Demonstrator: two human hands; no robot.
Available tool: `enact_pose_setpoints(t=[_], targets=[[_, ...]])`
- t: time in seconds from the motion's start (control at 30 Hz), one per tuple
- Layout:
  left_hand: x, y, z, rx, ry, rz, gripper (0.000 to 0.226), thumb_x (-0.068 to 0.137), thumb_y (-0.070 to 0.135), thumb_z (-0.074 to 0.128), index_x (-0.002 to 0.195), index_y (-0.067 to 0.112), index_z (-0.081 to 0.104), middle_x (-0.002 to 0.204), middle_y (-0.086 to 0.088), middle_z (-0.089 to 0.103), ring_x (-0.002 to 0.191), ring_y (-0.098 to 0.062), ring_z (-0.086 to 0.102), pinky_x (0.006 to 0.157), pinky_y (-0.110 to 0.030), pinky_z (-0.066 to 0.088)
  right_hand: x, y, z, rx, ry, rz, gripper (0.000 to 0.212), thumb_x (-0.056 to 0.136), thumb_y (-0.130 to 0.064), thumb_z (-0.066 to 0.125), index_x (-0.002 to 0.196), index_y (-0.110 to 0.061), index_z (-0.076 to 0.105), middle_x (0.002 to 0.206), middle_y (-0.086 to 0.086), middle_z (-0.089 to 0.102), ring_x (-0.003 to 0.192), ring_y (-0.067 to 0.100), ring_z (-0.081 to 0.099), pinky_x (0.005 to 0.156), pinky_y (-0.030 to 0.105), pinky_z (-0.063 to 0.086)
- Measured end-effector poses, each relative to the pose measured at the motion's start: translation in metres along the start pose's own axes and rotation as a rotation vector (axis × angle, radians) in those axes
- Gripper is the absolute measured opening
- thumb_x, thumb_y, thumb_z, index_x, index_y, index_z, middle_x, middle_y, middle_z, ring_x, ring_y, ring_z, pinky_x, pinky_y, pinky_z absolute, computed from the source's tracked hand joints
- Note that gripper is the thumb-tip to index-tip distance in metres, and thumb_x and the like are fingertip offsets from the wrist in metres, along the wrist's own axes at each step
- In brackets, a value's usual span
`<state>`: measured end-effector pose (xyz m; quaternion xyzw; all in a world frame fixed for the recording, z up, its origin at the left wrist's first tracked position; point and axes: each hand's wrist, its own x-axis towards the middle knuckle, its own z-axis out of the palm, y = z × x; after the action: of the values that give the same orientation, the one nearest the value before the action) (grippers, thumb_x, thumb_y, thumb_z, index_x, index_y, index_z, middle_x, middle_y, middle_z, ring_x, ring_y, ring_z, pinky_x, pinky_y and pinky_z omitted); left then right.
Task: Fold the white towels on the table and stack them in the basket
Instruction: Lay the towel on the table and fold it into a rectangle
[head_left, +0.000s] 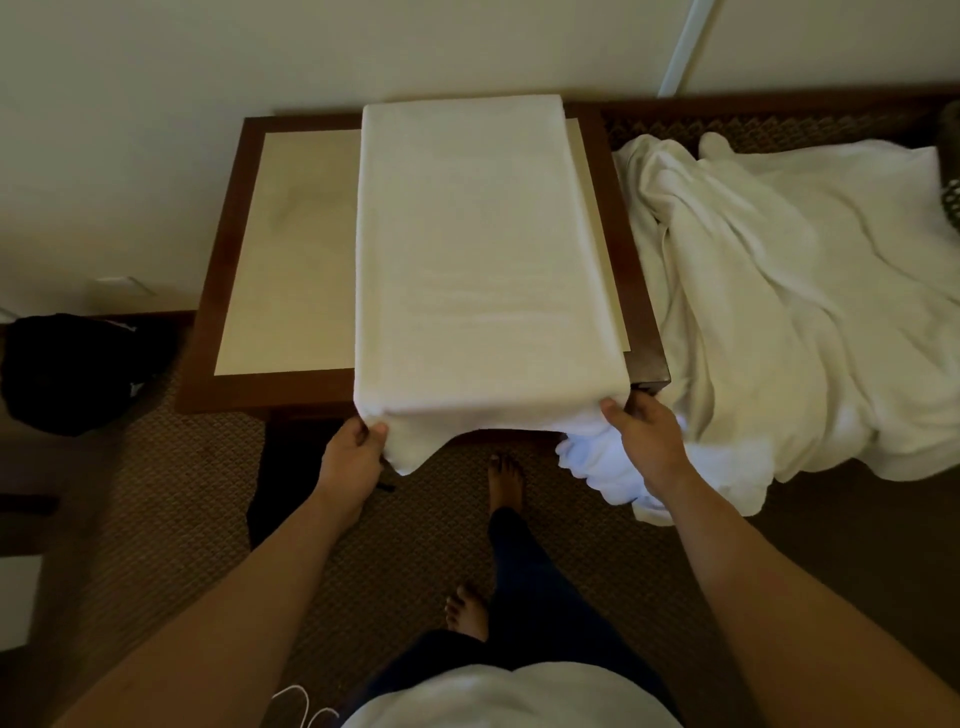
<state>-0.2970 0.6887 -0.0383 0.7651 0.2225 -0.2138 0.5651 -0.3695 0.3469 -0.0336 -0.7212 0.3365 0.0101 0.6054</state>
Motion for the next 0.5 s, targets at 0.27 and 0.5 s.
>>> enact_pose_setpoints(t=[0.27,0.5], targets=[[-0.030,-0.019,-0.014,0.138,-0.072,-0.023,0.030,0.105,0.035,0.055,0.131,0.022,0.053,0.120,0.002,0.065,0.107,-0.021,0.064,0.099,-0.053,0.054,-0.022,0.003,-0.019,-0.211,-0.190,-0.044,0.021,0.101,-0.005,0.058,0.119,-0.016,0.060,0.105,-0.007,0.069,0.096,0.006,0.064,0.071,0.009,0.049],[-0.084,-0.009,-0.025,0.053,-0.006,0.067,0.032,0.103,0.018,0.059,0.129,0.027,0.043,0.107,0.003,0.068,0.096,-0.015,0.068,0.072,-0.032,0.059,-0.053,0.002,-0.040,-0.267,-0.179,-0.082,0.053,0.100,-0.011,0.060,0.141,-0.034,0.037,0.086,0.000,0.074,0.074,0.012,0.068,0.072,0.021,0.050]])
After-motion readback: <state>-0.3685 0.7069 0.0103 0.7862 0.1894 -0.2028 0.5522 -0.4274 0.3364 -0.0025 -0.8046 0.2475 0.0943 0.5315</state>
